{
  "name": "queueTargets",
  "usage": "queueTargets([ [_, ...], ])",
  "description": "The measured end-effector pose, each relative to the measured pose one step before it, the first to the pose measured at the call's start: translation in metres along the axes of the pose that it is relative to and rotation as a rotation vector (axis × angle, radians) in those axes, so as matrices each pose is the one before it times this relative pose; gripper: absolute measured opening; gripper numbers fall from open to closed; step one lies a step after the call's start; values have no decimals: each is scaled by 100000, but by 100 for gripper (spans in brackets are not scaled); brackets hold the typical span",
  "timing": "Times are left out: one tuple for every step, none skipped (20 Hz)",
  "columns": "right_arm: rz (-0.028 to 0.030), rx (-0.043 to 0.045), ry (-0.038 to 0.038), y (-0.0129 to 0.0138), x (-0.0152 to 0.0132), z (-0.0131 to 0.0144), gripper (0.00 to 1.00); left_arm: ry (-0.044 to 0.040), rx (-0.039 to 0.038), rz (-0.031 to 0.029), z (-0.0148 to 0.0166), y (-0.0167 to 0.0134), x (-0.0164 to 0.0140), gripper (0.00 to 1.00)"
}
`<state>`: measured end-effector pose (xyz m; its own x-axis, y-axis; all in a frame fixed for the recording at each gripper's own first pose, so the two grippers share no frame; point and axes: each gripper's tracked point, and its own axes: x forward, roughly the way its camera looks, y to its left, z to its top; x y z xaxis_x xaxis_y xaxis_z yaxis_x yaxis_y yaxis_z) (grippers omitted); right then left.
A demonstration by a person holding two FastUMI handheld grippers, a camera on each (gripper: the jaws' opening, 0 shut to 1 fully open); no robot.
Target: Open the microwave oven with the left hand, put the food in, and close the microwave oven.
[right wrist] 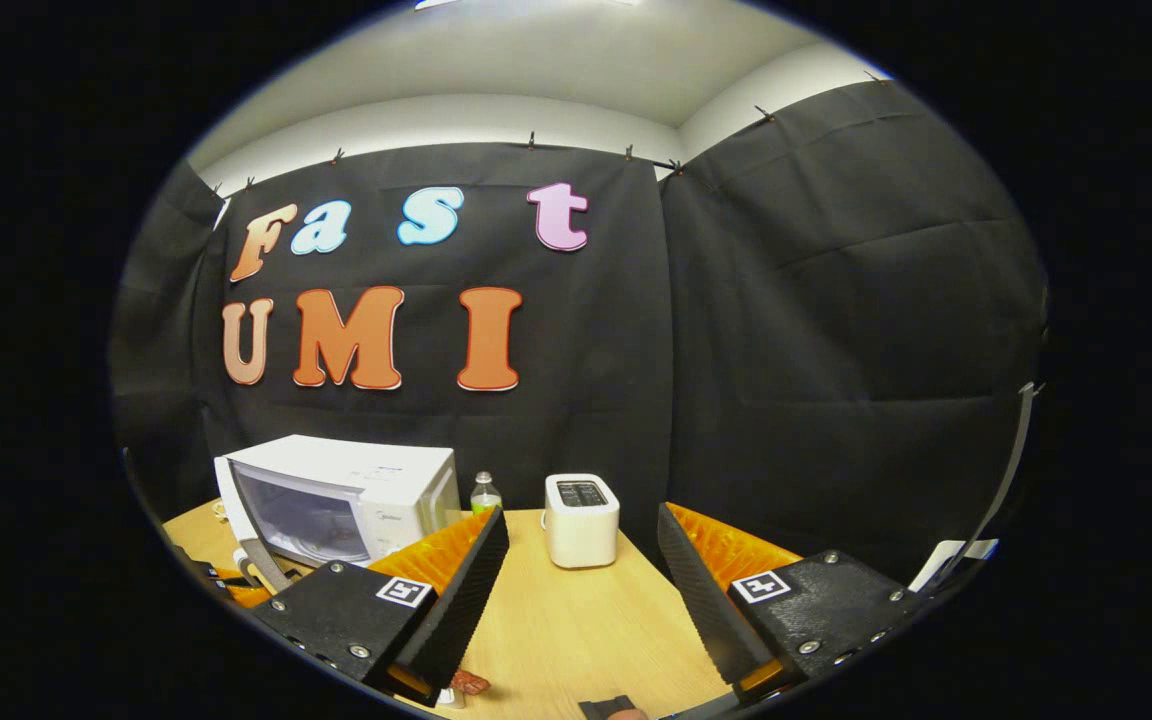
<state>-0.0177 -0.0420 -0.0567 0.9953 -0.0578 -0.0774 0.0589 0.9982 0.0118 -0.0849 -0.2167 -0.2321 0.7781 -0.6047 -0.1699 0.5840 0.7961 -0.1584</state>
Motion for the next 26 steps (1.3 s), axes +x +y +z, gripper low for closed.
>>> queueTargets([
  [1069, 137, -21, 752, -13, 9, 93, 70, 708, 436, -47, 408, -1167, 15],
  [1138, 107, 29, 696, -93, -124, 93, 373, 584, 883, -44, 419, -1056, 15],
  [1175, 104, 96, 736, -71, -52, 93, 73, 392, 1038, -40, 585, -928, 15],
  [1401, 86, 53, 786, -80, 4, 93, 178, 312, 1593, -77, 492, -1013, 15],
  [1441, 162, -124, 798, -98, 45, 93, 75, 53, 1972, -153, 563, -993, 16],
  [1608, 173, -26, 885, -97, -52, 97, -133, 832, 2298, -46, 627, -665, 15],
  [1236, 146, 144, 714, -38, -105, 98, -137, 429, 3050, -117, 1091, -1632, 17],
  [1363, 75, 200, 710, -81, -189, 93, -200, 684, 3144, -128, 998, -987, 17],
  [1255, -28, 287, 727, -48, -184, 93, -156, 875, 3540, -71, 955, -1181, 25],
  [1562, -118, 403, 766, -212, -288, 93, 467, 699, 3585, -6, 1136, -1022, 25],
  [1261, -70, 356, 685, -140, -292, 93, 358, 510, 3041, -278, 1166, -1107, 25],
  [1200, 34, 338, 584, -8, -213, 93, -50, -102, 2679, -89, 1034, -952, 27],
  [1018, 177, 262, 535, -95, -165, 93, -316, -1056, 2511, 147, 1032, -796, 29],
  [755, 370, 214, 357, -2, -149, 93, -1219, -1581, 1534, 207, 794, -593, 28],
  [662, 420, 292, 355, -108, -157, 94, -1286, -304, 4424, 728, 1180, -1218, 39],
  [560, 514, 266, 310, 8, -234, 93, -845, 793, 2949, 301, 1174, -600, 65],
  [556, 459, 230, 331, -38, -101, 93, -576, 465, 2170, 218, 1044, -1116, 92],
  [436, 377, 130, 211, 17, -121, 93, -231, -526, 2482, 355, 945, -251, 100],
  [286, 257, 212, 251, 3, -106, 94, 335, -1315, 1845, 138, 774, -587, 98],
  [277, 216, 100, 111, -106, -109, 94, 506, -2034, 1313, 239, 652, -236, 100],
  [419, 154, -40, 188, -93, -52, 93, -422, -2652, 1319, 576, 792, -260, 100],
  [232, 201, -60, 138, -137, -191, 93, -553, -2138, 1693, 633, 791, -147, 98],
  [20, 209, -48, -45, -82, -114, 93, -825, -904, 2180, 647, 930, -448, 98],
  [-169, 129, -14, -44, -123, -202, 93, -856, 439, 2772, 808, 1095, 24, 100],
  [-338, 109, 70, -170, -117, -158, 93, -582, 1214, 3075, 586, 1329, -97, 99],
  [-585, 226, -12, -232, -184, -305, 93, -447, 1246, 2831, 687, 1145, 128, 100],
])
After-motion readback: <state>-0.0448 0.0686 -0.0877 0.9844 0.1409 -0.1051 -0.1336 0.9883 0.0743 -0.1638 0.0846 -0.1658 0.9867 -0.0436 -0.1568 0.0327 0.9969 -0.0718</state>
